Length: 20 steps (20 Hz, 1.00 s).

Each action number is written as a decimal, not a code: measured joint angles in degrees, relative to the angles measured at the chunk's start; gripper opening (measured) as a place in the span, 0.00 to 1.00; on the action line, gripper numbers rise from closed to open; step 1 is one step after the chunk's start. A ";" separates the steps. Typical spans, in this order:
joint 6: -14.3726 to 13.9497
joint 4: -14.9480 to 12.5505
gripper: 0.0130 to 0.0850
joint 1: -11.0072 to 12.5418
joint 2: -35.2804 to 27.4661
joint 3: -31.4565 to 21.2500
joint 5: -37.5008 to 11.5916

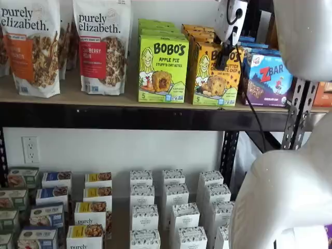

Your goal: Pick up the orange box on the top shelf, the fifth box from the left

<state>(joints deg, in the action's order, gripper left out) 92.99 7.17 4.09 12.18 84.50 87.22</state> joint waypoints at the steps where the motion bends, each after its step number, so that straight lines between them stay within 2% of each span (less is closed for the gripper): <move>1: 0.03 0.14 0.33 0.06 -0.04 0.06 0.09; 2: 0.06 0.27 0.33 0.11 -0.08 0.15 0.19; 5: 0.11 0.49 0.22 0.20 -0.16 0.34 0.44; 20: -0.18 1.19 0.22 0.22 1.00 0.78 2.74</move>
<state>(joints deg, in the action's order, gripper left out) 92.81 8.35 4.31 13.18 85.28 89.96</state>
